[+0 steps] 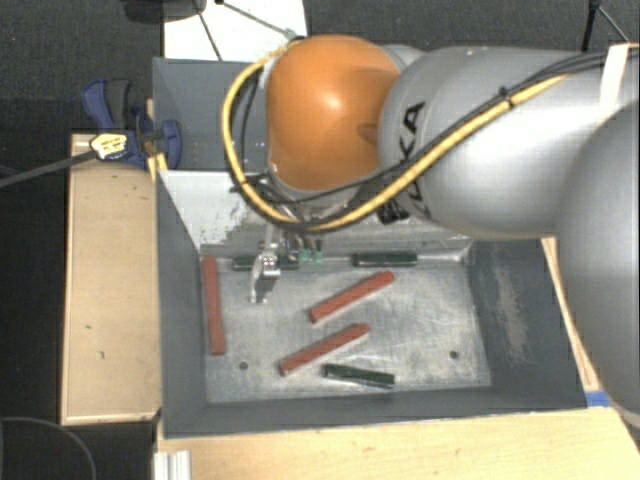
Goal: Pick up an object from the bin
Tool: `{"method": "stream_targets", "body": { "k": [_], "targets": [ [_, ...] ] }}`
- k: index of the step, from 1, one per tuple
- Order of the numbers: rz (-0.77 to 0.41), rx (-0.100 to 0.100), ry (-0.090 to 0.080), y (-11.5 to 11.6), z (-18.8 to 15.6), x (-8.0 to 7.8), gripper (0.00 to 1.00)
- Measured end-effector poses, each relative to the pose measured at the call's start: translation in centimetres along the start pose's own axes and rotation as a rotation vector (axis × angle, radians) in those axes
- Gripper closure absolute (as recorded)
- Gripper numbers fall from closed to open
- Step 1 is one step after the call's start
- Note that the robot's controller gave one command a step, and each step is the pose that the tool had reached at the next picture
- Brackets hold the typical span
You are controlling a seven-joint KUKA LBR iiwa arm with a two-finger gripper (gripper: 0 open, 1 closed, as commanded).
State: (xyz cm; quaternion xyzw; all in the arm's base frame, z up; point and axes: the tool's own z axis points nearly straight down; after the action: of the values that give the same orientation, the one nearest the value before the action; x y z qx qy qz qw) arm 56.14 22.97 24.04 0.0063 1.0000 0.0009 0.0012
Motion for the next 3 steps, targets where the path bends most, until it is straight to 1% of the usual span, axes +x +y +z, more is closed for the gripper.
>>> {"method": "stream_targets", "body": {
  "k": [1, 2, 3],
  "targets": [
    [0.001, 0.0, 0.0, 0.0, 0.0, 0.0, 0.0],
    [-0.091, -0.002, -0.005, -3.3, 3.5, 2.4, 0.0],
    [-0.107, 0.001, -0.003, -4.9, 8.9, 4.1, 0.0]
  ]
}}
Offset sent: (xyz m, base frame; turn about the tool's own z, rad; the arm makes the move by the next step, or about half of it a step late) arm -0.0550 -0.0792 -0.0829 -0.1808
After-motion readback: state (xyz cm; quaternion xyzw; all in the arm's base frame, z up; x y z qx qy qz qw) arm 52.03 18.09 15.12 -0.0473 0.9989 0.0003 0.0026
